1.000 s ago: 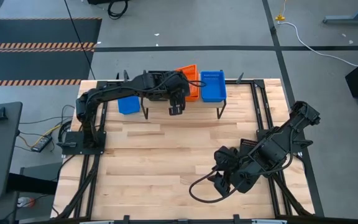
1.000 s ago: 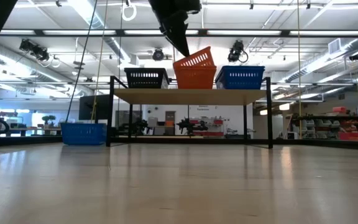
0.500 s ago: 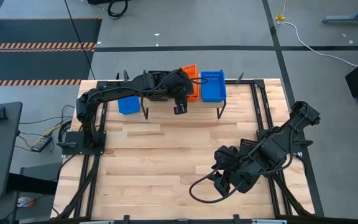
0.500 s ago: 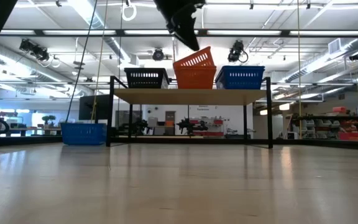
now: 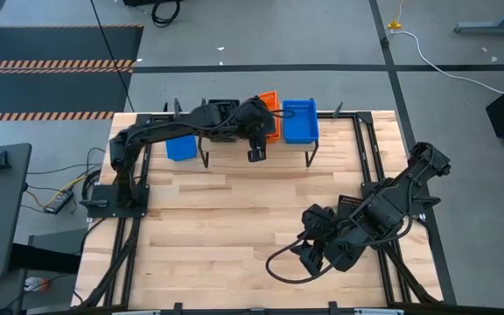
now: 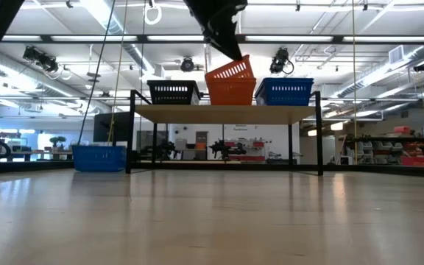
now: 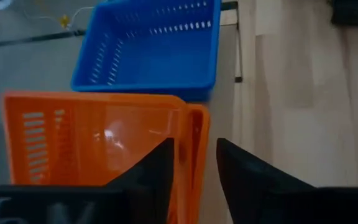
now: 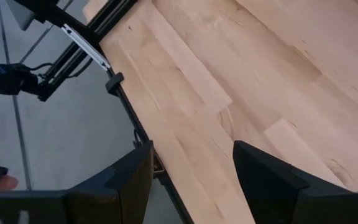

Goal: Stack baskets on shelf by color
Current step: Stack the orange bin on top of the orange bin on the shelf

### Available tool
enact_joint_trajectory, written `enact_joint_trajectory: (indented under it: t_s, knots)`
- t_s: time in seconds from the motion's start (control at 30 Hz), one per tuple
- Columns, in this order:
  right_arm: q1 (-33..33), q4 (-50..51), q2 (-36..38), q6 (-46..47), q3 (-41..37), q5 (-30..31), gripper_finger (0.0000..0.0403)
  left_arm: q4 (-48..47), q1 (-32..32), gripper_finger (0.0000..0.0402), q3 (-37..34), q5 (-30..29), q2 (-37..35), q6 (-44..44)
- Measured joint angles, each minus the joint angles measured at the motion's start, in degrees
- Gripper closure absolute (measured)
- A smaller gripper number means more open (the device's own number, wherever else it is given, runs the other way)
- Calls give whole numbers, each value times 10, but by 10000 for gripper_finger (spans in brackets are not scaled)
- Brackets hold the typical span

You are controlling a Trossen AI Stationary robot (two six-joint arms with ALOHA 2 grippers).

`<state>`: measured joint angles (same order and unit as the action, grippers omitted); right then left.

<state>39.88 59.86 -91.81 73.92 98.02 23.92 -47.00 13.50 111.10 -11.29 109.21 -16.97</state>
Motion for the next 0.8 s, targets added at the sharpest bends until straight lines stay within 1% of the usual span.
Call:
enact_joint_trajectory:
  t_s: [0.1, 0.27, 0.3, 0.5, 0.63, 0.7, 0.8]
  knots:
    - [0, -11, 0, 0, 0, -1, 176, -15, 0, 306, -1, -10, 3, -2]
    - [0, -16, 0, 1, 0, -15, 176, -8, 0, 380, -1, -10, 2, 2]
    - [0, -16, 0, 1, 0, -19, 176, -8, 0, 387, -1, -11, 2, 2]
    - [0, -15, 0, 1, 0, -26, 176, -9, -2, 378, -1, -23, 2, -2]
    - [0, -15, 0, 0, 0, -26, 176, -16, -3, 389, 1, -29, -2, -3]
    - [0, -15, 0, -3, 0, -26, 176, -41, -2, 389, 17, -31, -5, -11]
    - [0, -9, 0, -6, 0, -26, 176, -66, -2, 389, 45, -36, -8, -45]
